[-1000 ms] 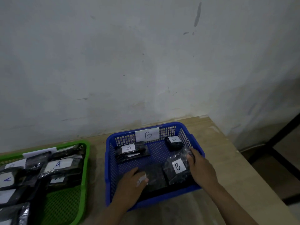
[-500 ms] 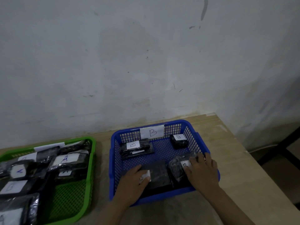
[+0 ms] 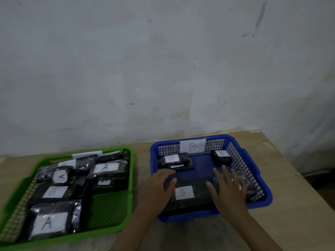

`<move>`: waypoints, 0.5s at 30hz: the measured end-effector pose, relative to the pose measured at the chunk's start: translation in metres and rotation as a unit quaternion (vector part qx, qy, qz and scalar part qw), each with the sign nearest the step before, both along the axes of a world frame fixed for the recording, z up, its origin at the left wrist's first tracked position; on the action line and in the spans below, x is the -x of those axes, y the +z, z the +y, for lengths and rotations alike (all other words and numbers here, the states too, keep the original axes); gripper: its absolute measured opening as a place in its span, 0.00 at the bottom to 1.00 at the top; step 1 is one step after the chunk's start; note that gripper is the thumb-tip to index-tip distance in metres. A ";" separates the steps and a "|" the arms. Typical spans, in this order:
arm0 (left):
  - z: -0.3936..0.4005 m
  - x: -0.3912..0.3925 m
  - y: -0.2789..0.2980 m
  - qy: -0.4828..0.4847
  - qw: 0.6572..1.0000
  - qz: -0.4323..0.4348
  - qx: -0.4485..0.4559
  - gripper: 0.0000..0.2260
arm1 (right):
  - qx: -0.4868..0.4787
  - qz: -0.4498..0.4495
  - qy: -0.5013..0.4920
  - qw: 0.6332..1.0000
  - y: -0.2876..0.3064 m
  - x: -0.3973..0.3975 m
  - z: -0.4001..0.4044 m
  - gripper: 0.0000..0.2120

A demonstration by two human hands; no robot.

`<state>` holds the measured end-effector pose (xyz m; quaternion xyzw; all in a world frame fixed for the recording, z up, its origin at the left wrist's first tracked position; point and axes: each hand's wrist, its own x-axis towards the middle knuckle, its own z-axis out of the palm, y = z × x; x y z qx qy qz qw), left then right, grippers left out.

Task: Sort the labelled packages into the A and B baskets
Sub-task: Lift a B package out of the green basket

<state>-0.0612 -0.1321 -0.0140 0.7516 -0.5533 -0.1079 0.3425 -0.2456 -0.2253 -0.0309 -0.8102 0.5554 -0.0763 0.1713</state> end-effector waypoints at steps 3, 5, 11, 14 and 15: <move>0.024 -0.028 0.009 0.013 1.000 -0.009 0.009 0.15 | 0.007 -0.003 0.050 0.999 0.006 -0.043 0.020 0.55; 0.045 -0.053 0.014 0.024 1.000 -0.015 0.013 0.17 | -0.002 -0.004 0.075 0.997 0.010 -0.075 0.034 0.53; 0.105 -0.139 0.017 0.071 0.997 -0.012 0.006 0.12 | -0.004 -0.052 0.155 0.987 0.021 -0.173 0.082 0.40; 0.128 -0.174 0.016 0.092 0.996 -0.010 0.009 0.11 | -0.002 -0.060 0.177 0.982 0.019 -0.215 0.099 0.37; 0.135 -0.185 0.015 0.104 0.995 -0.010 0.010 0.11 | 0.000 -0.060 0.185 0.981 0.018 -0.226 0.104 0.36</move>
